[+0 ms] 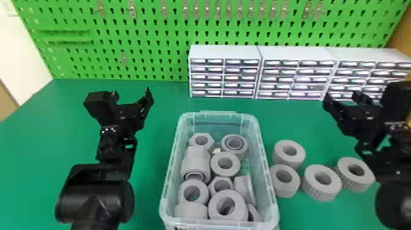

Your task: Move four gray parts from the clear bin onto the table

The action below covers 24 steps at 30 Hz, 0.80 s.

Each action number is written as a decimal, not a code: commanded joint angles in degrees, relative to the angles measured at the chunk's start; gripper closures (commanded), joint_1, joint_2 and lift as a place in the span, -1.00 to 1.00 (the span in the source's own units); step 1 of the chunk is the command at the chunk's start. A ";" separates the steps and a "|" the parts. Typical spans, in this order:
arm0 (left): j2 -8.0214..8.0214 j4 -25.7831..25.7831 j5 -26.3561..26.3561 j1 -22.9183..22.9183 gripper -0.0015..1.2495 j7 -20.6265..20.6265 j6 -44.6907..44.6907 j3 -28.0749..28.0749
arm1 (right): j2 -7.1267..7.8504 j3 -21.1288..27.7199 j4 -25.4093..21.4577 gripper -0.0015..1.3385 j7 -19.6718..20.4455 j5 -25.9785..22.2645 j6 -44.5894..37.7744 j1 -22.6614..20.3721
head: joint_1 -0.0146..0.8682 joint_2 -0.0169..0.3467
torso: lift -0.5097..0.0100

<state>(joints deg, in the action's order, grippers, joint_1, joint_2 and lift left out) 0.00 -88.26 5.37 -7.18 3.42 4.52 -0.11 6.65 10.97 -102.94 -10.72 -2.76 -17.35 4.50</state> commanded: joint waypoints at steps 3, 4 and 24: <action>-0.15 0.19 0.25 0.33 -0.49 0.01 -0.13 0.11 | 0.38 -0.95 0.19 -0.21 0.00 -0.06 -0.14 -0.11 | 0.60 -0.51 | 0.76; -0.15 0.19 0.25 0.33 -0.49 0.01 -0.13 0.20 | 0.38 -1.12 0.19 -0.21 0.00 -0.06 -0.14 -0.11 | 0.60 -0.51 | 0.76; -0.15 0.46 0.78 0.33 -0.49 -0.08 -0.13 -0.16 | 0.65 -2.35 0.28 -0.21 0.00 -0.06 -0.14 -0.02 | 0.60 -0.51 | 0.76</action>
<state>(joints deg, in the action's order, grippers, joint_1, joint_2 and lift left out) 0.00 -87.80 5.97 -6.90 3.37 4.39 -0.28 7.22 8.86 -102.66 -10.72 -2.81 -17.49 4.54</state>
